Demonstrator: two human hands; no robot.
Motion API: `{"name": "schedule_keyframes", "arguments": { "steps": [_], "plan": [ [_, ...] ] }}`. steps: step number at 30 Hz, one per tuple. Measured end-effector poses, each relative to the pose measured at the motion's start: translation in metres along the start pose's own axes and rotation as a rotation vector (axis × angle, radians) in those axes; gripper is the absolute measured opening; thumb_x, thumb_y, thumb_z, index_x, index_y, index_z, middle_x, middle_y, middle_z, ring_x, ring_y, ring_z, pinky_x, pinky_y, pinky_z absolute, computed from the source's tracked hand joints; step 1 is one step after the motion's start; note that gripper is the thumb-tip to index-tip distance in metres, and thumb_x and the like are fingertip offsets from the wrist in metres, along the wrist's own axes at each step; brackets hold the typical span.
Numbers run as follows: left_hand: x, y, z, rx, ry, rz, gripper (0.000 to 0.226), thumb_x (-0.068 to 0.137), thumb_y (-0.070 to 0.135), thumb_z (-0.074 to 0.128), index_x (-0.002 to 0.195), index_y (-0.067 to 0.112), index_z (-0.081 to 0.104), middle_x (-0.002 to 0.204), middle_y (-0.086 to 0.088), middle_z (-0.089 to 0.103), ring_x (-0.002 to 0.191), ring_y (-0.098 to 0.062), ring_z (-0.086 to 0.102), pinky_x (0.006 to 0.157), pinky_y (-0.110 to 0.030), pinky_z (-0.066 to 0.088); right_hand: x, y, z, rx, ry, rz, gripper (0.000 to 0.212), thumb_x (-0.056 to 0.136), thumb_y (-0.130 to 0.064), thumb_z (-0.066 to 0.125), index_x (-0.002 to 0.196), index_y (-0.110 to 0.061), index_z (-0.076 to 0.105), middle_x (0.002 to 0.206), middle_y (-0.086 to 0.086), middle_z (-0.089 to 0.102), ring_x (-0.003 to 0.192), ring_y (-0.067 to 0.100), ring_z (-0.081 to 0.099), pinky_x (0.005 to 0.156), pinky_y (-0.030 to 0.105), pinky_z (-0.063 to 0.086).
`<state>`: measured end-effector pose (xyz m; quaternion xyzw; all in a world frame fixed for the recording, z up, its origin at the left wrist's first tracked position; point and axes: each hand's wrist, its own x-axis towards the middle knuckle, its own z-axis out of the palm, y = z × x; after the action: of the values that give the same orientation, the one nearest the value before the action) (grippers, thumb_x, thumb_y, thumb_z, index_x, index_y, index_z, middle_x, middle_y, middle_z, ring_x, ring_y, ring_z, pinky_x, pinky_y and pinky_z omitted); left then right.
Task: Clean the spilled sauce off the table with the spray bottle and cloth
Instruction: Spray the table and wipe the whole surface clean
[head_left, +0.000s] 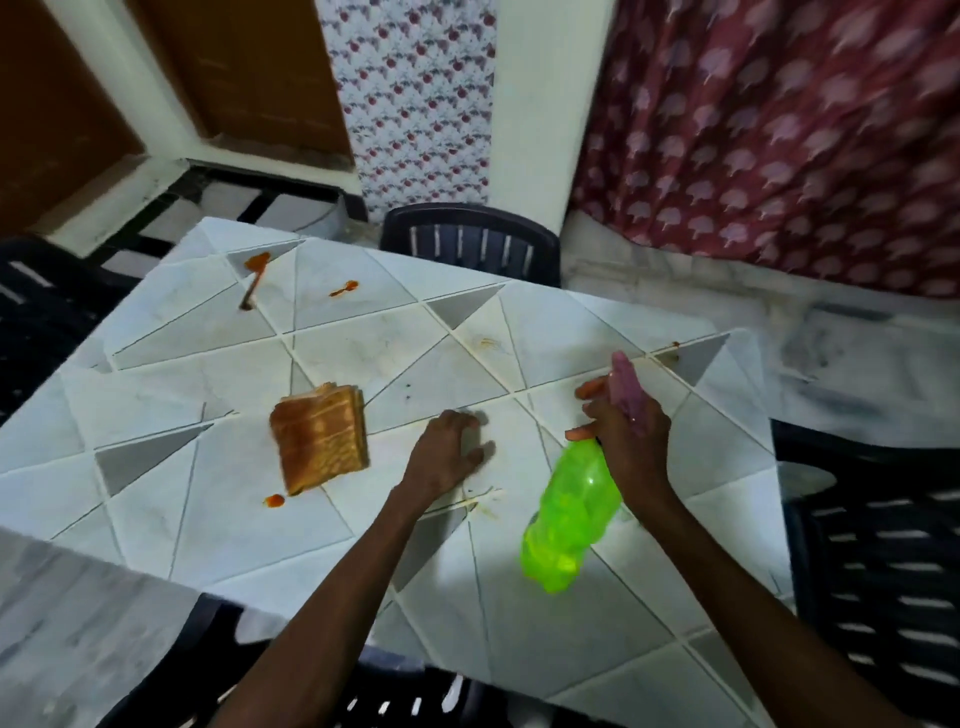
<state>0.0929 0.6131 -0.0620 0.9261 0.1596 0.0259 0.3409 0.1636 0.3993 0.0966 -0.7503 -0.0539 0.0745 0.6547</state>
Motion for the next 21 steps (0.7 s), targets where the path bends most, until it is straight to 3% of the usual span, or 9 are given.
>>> {"name": "schedule_keyframes", "arguments": {
  "steps": [2, 4, 6, 8, 11, 14, 18, 21],
  "plan": [
    [0.013, 0.017, 0.033, 0.066, -0.047, 0.067, 0.067, 0.077, 0.066, 0.066, 0.128, 0.025, 0.058, 0.135, 0.001, 0.057, 0.125, -0.020, 0.051, 0.102, -0.036, 0.045, 0.016, 0.020, -0.030, 0.025, 0.049, 0.172, 0.032, 0.084, -0.009, 0.064, 0.079, -0.039, 0.073, 0.089, 0.007, 0.069, 0.051, 0.023, 0.068, 0.067, 0.039, 0.058],
    [0.030, 0.039, 0.063, 0.170, -0.085, 0.161, 0.090, 0.068, 0.076, 0.062, 0.141, 0.024, 0.049, 0.147, -0.003, 0.048, 0.133, -0.023, 0.046, 0.106, -0.041, 0.043, 0.033, 0.043, -0.066, 0.030, 0.110, 0.286, 0.033, 0.077, -0.013, 0.066, 0.100, -0.036, 0.072, 0.094, 0.003, 0.072, 0.051, 0.021, 0.068, 0.072, 0.045, 0.059],
    [0.047, 0.064, 0.078, 0.278, -0.180, 0.177, 0.112, 0.056, 0.086, 0.049, 0.150, 0.027, 0.035, 0.157, -0.002, 0.033, 0.142, -0.028, 0.034, 0.112, -0.044, 0.034, 0.051, 0.061, -0.100, 0.042, 0.156, 0.386, 0.048, 0.078, -0.011, 0.066, 0.123, -0.029, 0.066, 0.088, -0.001, 0.073, 0.052, 0.024, 0.068, 0.073, 0.044, 0.058],
    [0.066, 0.088, 0.088, 0.352, -0.262, 0.131, 0.122, 0.048, 0.088, 0.045, 0.155, 0.033, 0.021, 0.162, 0.000, 0.020, 0.147, -0.030, 0.023, 0.115, -0.046, 0.028, 0.068, 0.073, -0.130, 0.078, 0.163, 0.458, 0.054, 0.084, -0.004, 0.062, 0.131, -0.029, 0.057, 0.082, 0.000, 0.070, 0.051, 0.023, 0.067, 0.065, 0.039, 0.056],
    [0.085, 0.116, 0.100, 0.418, -0.394, 0.041, 0.124, 0.055, 0.078, 0.070, 0.155, 0.038, 0.008, 0.164, -0.001, 0.008, 0.149, -0.032, 0.015, 0.115, -0.053, 0.026, 0.093, 0.084, -0.161, 0.160, 0.182, 0.505, 0.054, 0.085, 0.003, 0.058, 0.130, -0.025, 0.056, 0.079, 0.006, 0.064, 0.052, 0.021, 0.062, 0.047, 0.029, 0.053],
    [0.090, 0.122, 0.111, 0.513, -0.514, -0.007, 0.130, 0.056, 0.064, 0.083, 0.156, 0.035, 0.004, 0.165, -0.005, -0.004, 0.150, -0.037, 0.003, 0.114, -0.059, 0.025, 0.119, 0.092, -0.183, 0.230, 0.236, 0.521, 0.044, 0.089, 0.005, 0.052, 0.126, -0.019, 0.058, 0.071, 0.011, 0.054, 0.057, 0.021, 0.053, 0.040, 0.025, 0.047],
    [0.083, 0.118, 0.113, 0.477, -0.463, -0.019, 0.133, 0.052, 0.059, 0.088, 0.156, 0.035, 0.009, 0.165, -0.004, -0.004, 0.150, -0.035, 0.002, 0.115, -0.058, 0.025, 0.147, 0.096, -0.199, 0.252, 0.260, 0.564, 0.015, 0.100, -0.014, 0.047, 0.110, -0.015, 0.060, 0.064, 0.011, 0.045, 0.052, 0.023, 0.048, 0.041, 0.026, 0.047],
    [0.083, 0.118, 0.112, 0.451, -0.442, -0.030, 0.132, 0.051, 0.057, 0.089, 0.156, 0.035, 0.012, 0.165, -0.004, -0.002, 0.150, -0.034, 0.003, 0.116, -0.056, 0.023, 0.155, 0.097, -0.195, 0.276, 0.160, 0.636, 0.021, 0.099, -0.010, 0.045, 0.117, -0.015, 0.056, 0.068, 0.013, 0.045, 0.059, 0.027, 0.049, 0.041, 0.025, 0.045]
  ]
}}
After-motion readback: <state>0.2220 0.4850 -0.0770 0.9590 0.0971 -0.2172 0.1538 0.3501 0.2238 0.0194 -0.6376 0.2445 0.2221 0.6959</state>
